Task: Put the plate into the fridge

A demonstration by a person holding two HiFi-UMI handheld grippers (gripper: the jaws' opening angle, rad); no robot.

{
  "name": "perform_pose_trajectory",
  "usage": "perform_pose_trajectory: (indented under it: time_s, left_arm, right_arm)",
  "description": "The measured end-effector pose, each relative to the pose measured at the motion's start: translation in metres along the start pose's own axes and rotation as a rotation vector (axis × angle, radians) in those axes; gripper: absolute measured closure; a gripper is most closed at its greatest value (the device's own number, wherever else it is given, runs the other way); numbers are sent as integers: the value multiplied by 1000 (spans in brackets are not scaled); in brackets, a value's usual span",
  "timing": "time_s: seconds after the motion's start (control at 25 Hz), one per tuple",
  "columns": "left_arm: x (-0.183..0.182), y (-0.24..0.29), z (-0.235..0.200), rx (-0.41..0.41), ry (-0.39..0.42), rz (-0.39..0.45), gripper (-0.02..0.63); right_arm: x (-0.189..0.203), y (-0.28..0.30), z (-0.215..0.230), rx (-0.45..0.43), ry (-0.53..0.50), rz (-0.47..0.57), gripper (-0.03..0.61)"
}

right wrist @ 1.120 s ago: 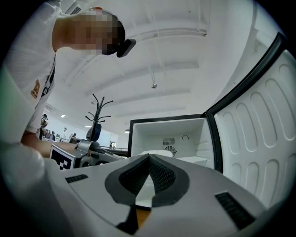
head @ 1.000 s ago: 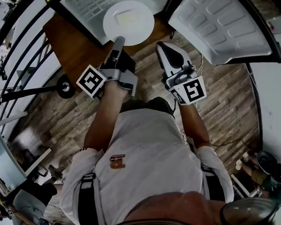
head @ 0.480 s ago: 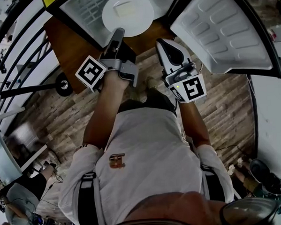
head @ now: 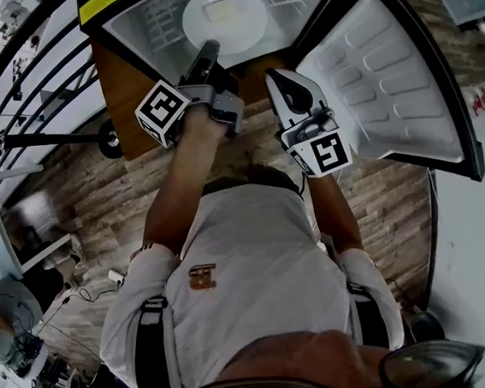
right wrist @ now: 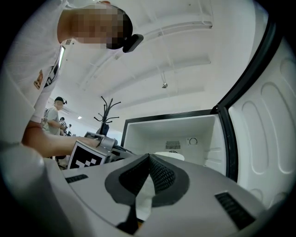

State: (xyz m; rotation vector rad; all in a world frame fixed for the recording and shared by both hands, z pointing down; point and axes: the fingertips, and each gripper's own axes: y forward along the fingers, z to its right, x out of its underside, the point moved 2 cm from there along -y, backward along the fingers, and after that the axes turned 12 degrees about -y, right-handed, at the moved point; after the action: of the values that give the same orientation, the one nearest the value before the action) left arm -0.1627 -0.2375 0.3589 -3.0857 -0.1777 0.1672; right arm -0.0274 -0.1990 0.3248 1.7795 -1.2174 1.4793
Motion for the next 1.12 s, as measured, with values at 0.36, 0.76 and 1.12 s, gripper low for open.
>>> perform_pose_trajectory:
  time_s: [0.36,0.76,1.12]
  left_arm:
    - [3,50,-11,-47,6,130,589]
    - [8,84,-24,-78,-40,241,588]
    - [5,98,-32,-114,-85,269,588]
  right_arm:
    - [13,6,44,-86,31,63,546]
    - [18,0,74,-157,42,96,546]
    - [24,10,80,-163,60,94,546]
